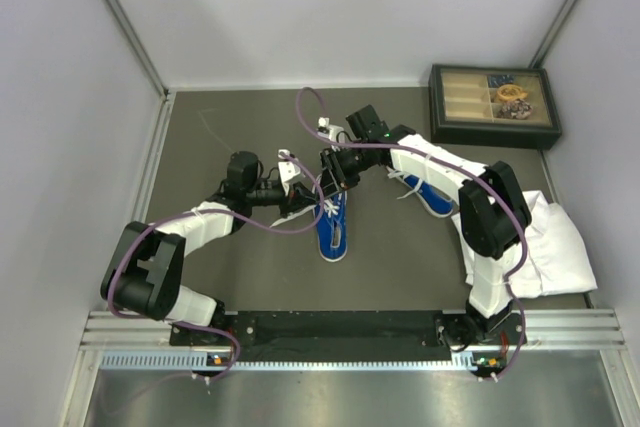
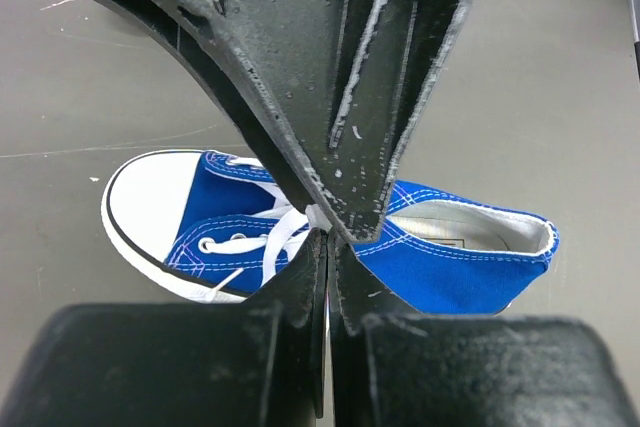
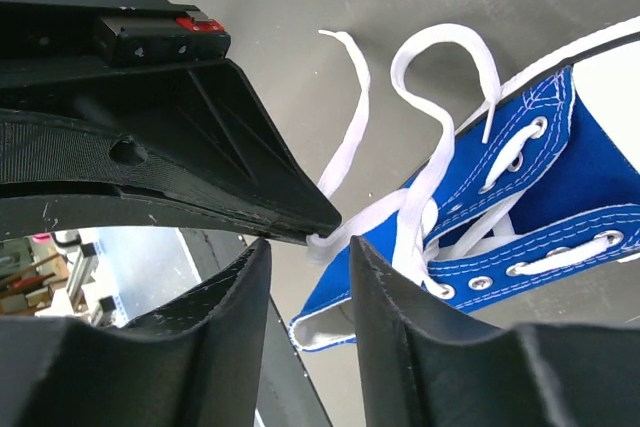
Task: Tie the shoes
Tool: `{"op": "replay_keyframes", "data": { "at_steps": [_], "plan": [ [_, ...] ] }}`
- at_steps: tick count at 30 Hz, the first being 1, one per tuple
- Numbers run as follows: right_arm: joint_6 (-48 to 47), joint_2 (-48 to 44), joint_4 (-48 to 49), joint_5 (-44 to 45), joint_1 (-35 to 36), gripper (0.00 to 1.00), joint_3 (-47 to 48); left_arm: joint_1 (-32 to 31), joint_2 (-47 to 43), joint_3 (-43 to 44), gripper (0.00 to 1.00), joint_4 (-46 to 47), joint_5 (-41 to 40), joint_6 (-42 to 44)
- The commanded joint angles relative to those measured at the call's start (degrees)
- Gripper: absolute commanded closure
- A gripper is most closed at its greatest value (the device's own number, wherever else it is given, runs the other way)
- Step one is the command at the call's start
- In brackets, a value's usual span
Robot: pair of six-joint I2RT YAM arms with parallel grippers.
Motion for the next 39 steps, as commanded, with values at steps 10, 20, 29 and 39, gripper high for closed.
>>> {"op": "replay_keyframes", "data": {
  "at_steps": [10,20,29,39],
  "plan": [
    [-0.03,0.66,0.33,0.52,-0.7,1.0,0.36,0.01,-1.45,2.48,0.81,-2.69,0.2,-0.11],
    [-0.73,-0.49,0.68,0.0,-0.7,1.0,-0.96,12.06,0.46,8.98,0.51,-19.14,-8.24,-3.71],
    [-0.73,-1.19,0.68,0.44,-0.79,1.0,-2.02,9.95,11.62,14.69,0.44,-26.17,-13.51,-7.4],
    [-1.17,-1.1,0.15,0.61,-0.7,1.0,-1.75,6.61,19.36,20.15,0.51,-32.59,-21.86,-10.83]
  ]
}}
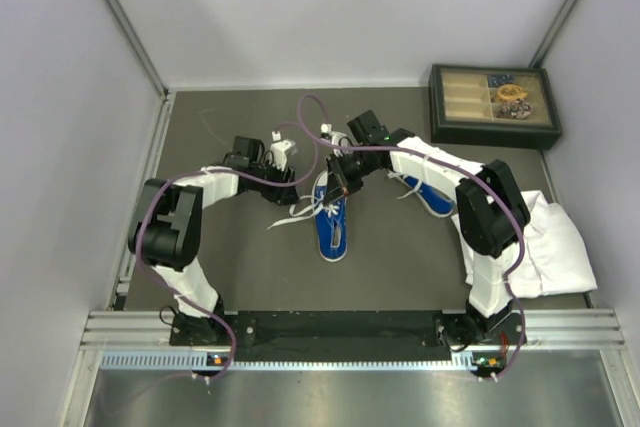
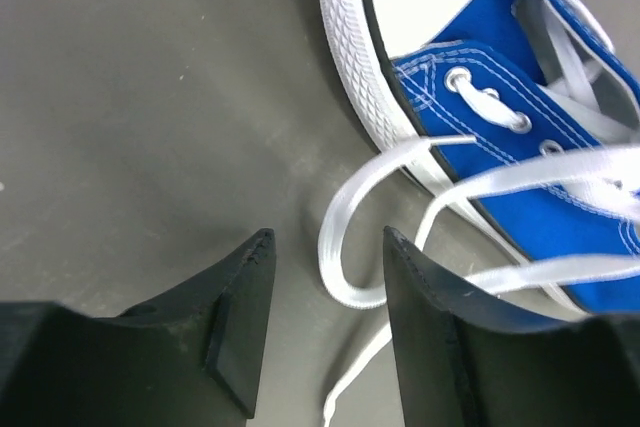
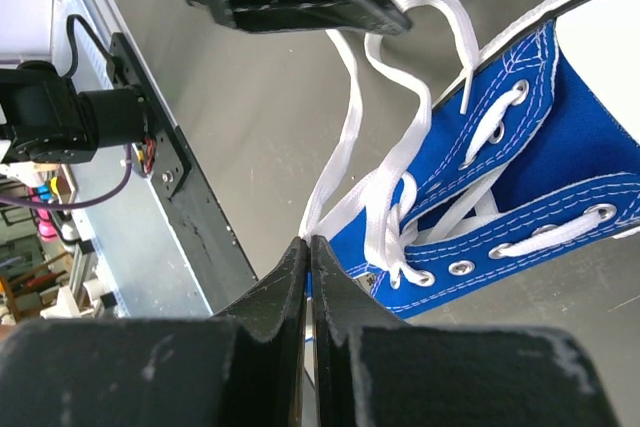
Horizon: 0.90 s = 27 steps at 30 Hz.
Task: Tie the shoes
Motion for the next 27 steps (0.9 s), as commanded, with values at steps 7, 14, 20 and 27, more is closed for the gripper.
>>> {"op": "replay_keyframes", "data": {
  "at_steps": [7,14,20,27],
  "plan": [
    [-1.5,-1.45,0.39,0.37,-0.17,1.0,0.39,-0.89,3.6,2.83,0.76,-2.24,-2.8,-6.33],
    [-1.42,-1.1,0.92,1.43,-0.79,1.0,0.56,0.87,-9.74,-2.71,1.0,7.6,8.0,-7.47],
    [-1.68,-0.4,1.36,1.96,-1.75,1.0,0.92,0.87,-23.27,-10.44,1.0,13.06,15.91,-9.4],
    [-2.38,-0.13,1.53,2.22,-2.2,1.0,1.27,-0.18,-30.33,-13.96,1.0,7.19,15.5,-6.95]
  ]
}}
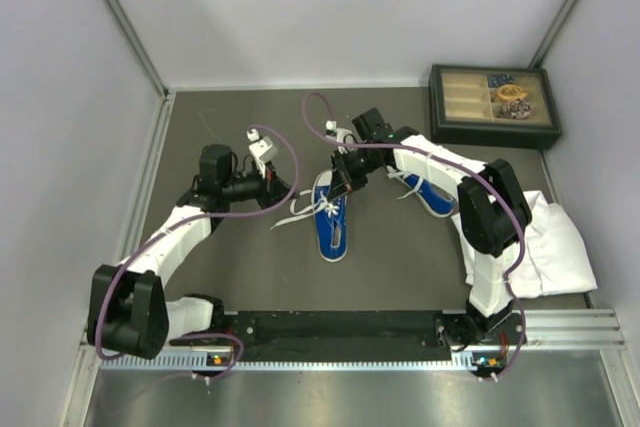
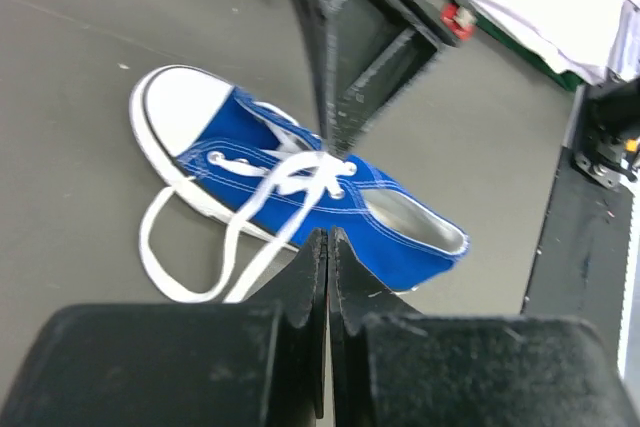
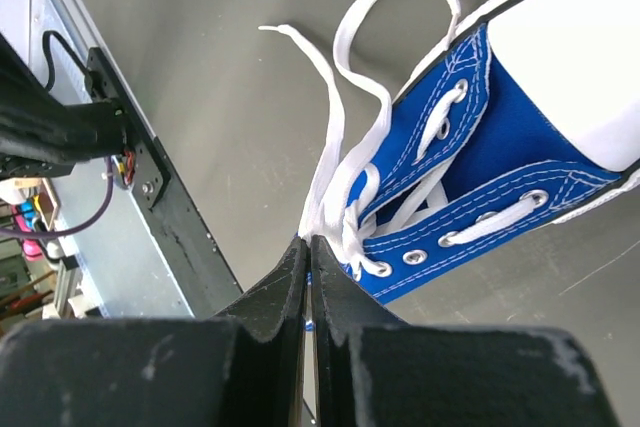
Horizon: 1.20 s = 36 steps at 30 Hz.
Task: Tie the shoes
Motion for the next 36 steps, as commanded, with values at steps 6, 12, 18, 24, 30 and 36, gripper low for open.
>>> {"op": "replay_keyframes", "data": {
  "at_steps": [6,12,18,24,30,36],
  "plan": [
    [-0.9,-0.22,1.88,-0.53,-0.64,1.0,1.09,-0.71,4.12,1.51,0.64,-3.0,-20.06,-1.06],
    [-0.89,0.13,1.36,-0.8,-0.65,1.0,1.62,-2.64,13.19,7.15,0.53,-6.29,-24.25,-3.96],
    [-0.02,0.13,1.71,-1.33,-0.64,1.0,1.53,-5.81,17.49,7.59,0.46,-3.3,-30.52,-6.77],
    [-0.1,0.13,1.36,-1.5,-0.73,1.0,1.62,-9.41,21.45,8.29,0.5,-2.07,-38.5,-6.42],
    [-0.19,0.31,1.09,-1.59,-0.64,1.0,1.62,-11.78,25.32,10.31,0.55,-3.47,-47.55,-6.42],
    [-0.02,0.57,1.18,-1.33,-0.65,1.0,1.62,-13.54,29.18,15.05,0.74,-9.27,-55.82,-6.16]
  ]
}}
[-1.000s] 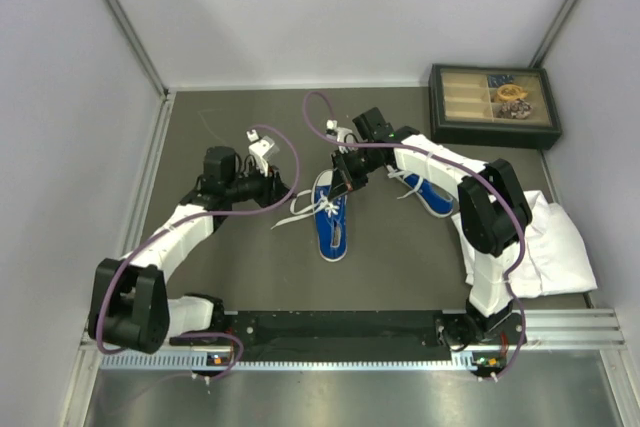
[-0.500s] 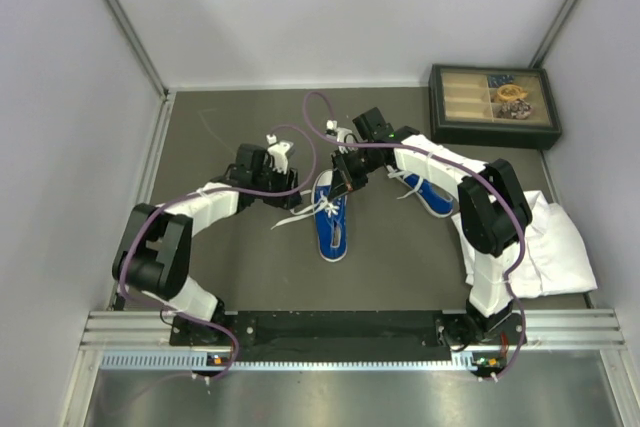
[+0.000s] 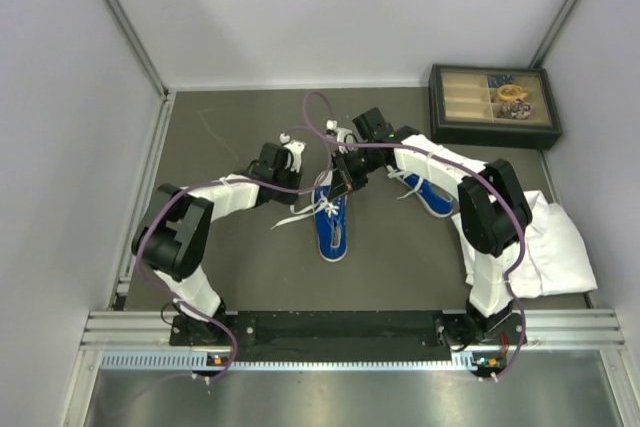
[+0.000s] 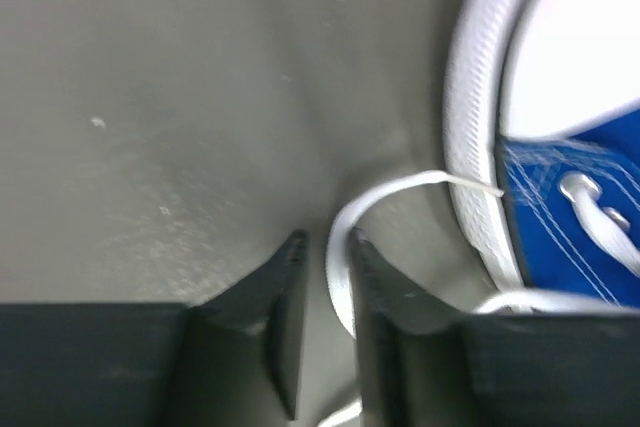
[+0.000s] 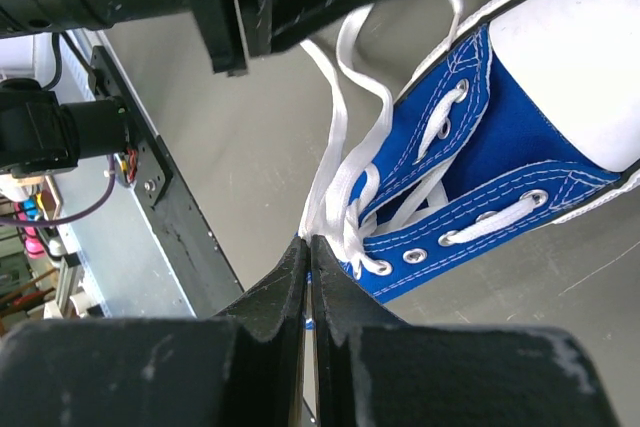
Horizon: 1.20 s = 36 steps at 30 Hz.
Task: Tie the shoes
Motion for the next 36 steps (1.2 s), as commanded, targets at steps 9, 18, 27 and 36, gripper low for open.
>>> {"op": "replay_keyframes", "data": {
  "at_steps": [9,18,27,36],
  "plan": [
    [0.22,0.64,1.45,-0.08,-0.34,1.0,1.16,-0.97,1.25,3.79,1.0,-6.0,-7.75,-0.84],
    [-0.13,0.37,2.06,-0.08,-0.43,1.0,1.16,-0.18,-25.71,-13.79,1.0,12.45,13.6,-2.7],
    [-1.97,1.08,2.24,-0.87,-0.78,1.0,2.38,-2.9,-34.11,-19.78,1.0,14.4,38.98,3.27],
    [-7.07,2.66,-0.31,-5.35,-1.13,1.0,5.02,-14.05,-23.06,-12.49,1.0,18.97,45.17,16.1]
  ]
}}
